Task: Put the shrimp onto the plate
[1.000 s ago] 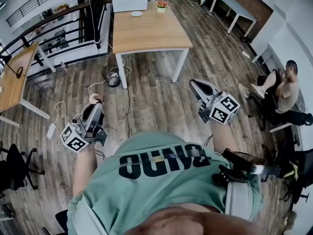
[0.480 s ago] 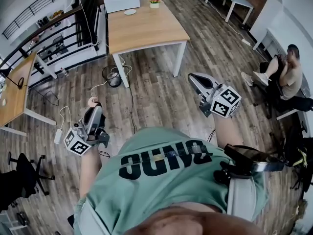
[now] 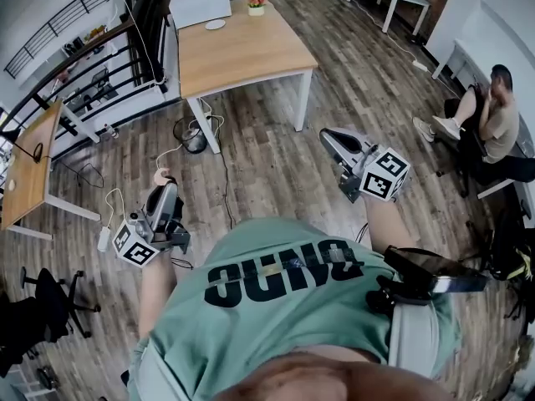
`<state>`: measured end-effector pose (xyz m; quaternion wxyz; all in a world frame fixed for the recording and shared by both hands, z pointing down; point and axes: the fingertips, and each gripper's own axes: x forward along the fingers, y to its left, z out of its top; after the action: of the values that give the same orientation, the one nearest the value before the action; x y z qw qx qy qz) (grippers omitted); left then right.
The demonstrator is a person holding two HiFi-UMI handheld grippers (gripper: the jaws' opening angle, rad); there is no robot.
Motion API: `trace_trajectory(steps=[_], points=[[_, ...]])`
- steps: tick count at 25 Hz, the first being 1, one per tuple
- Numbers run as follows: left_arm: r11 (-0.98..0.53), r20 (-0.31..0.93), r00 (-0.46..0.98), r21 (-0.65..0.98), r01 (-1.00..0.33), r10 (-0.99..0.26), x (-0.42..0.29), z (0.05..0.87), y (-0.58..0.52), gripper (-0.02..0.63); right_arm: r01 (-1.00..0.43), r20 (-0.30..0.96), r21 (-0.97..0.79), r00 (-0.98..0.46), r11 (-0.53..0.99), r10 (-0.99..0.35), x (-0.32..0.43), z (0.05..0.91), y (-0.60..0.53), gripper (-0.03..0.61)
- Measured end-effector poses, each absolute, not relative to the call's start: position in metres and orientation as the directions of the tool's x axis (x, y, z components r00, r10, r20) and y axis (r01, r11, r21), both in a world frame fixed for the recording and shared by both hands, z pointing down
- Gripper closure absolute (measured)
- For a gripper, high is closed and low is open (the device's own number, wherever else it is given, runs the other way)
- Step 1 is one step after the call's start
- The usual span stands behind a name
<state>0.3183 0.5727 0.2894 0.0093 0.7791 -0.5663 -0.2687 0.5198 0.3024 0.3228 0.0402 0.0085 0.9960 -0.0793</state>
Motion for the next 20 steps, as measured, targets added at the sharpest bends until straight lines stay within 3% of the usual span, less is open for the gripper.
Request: trace_trajectory(steps=[20], points=[[-0.385,-0.321,0.279,0.338,-0.859,-0.905,0.422,0.289,0.461,0.56,0.01,-0.105,-0.267,-0.994,0.964,-0.019,0.627,0.364,0.209,0.572]])
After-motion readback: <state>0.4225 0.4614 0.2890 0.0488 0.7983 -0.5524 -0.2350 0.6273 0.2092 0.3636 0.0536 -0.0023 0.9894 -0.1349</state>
